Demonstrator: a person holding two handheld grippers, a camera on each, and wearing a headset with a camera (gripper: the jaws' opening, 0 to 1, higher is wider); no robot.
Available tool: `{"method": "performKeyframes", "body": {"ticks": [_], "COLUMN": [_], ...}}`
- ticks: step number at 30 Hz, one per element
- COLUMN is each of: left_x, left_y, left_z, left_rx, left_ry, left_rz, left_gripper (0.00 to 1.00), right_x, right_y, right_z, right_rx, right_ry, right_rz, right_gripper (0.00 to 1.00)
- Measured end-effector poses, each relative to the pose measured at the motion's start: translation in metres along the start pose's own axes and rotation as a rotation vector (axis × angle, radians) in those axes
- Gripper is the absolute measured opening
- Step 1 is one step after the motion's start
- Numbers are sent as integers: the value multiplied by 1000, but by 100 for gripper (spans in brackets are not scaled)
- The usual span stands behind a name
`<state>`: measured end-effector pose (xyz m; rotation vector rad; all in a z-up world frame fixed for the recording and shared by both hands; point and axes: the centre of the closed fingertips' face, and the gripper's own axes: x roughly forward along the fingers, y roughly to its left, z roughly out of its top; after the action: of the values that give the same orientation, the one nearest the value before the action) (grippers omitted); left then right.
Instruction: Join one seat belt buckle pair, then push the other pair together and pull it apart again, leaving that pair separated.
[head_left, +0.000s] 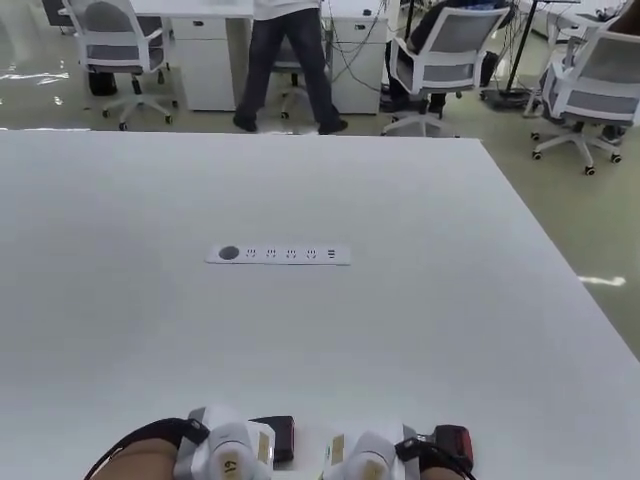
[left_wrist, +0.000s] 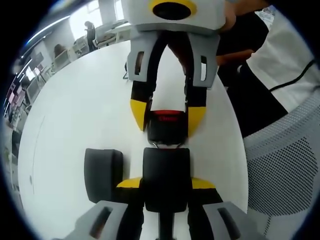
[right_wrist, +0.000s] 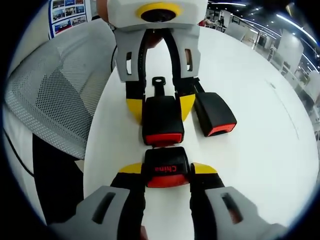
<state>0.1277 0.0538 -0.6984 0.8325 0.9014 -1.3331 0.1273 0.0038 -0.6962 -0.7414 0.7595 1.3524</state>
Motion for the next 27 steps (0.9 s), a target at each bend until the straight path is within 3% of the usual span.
{"method": "performKeyframes", "body": {"ticks": [17,27], "left_x": [-1,0], "left_y": [0,0], "left_z": [-2,0], "left_rx": [-14,-10], "left_ry": [-14,27], "left_rz": [3,2], "left_gripper": [33,33], "right_x": [0,0], "right_y": [2,3], "right_z": [-2,0], "right_rx": [3,4], "right_ry": [0,13], "right_rz": [-2,7], "right_gripper": [31,32]}}
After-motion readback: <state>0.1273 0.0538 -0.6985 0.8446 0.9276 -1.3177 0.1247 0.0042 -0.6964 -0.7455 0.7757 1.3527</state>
